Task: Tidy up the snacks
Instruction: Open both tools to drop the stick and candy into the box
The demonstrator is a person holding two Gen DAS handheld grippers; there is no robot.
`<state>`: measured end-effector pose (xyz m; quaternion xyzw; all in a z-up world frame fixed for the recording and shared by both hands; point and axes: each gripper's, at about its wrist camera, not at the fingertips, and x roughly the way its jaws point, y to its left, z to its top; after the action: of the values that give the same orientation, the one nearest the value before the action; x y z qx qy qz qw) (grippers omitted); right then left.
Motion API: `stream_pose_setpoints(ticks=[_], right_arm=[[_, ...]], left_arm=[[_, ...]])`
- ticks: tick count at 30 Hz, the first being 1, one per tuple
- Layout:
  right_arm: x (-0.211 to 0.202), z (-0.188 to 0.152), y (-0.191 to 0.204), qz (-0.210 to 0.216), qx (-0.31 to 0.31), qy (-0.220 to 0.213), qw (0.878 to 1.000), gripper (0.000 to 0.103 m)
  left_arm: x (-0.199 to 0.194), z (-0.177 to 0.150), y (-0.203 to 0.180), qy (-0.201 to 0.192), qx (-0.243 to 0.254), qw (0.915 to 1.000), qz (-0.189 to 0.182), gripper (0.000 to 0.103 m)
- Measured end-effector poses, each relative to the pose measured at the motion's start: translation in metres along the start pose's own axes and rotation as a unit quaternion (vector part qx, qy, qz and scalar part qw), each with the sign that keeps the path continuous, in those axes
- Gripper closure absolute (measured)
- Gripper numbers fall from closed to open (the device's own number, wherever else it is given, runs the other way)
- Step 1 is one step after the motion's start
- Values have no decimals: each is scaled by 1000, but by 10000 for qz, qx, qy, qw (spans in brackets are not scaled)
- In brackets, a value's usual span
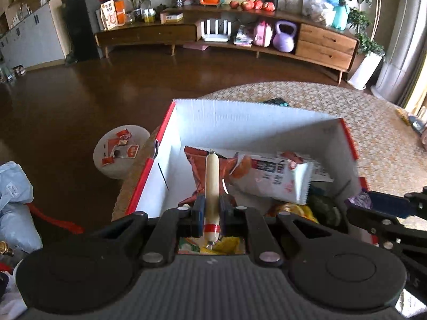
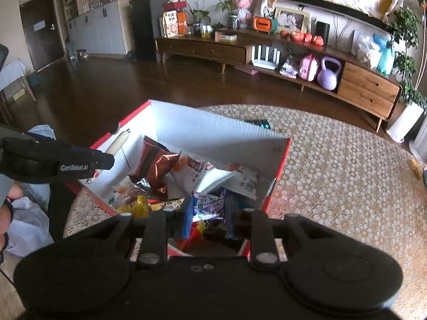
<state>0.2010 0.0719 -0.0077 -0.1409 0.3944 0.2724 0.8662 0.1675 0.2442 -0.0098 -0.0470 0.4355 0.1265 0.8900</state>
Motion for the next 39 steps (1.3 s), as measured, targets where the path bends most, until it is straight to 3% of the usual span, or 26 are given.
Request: stream_pose_setpoints(ticks=[12, 24, 27, 33, 35, 39], right_arm=[[30, -1, -3, 3, 176, 289, 9994, 79], [41, -10, 1, 107, 267, 461, 9985, 73], [40, -12, 0, 138, 297, 454, 9984, 66], [30, -14, -1, 249, 359, 279, 9987, 40], [25, -15, -2, 267, 384, 206, 9987, 32], [13, -16, -7, 361, 459, 54, 9983, 20]], left_arm=[[48, -7, -7, 373, 74, 9991, -182, 92], [60, -18, -8, 498, 60, 9982, -318, 92], [59, -20, -7, 495, 59, 9982, -342, 90], [52, -24, -10, 367, 125, 9987, -318, 68], [47, -25, -10, 271, 128, 9990, -329, 42], [34, -26, -11, 23, 172, 9997, -153, 36]])
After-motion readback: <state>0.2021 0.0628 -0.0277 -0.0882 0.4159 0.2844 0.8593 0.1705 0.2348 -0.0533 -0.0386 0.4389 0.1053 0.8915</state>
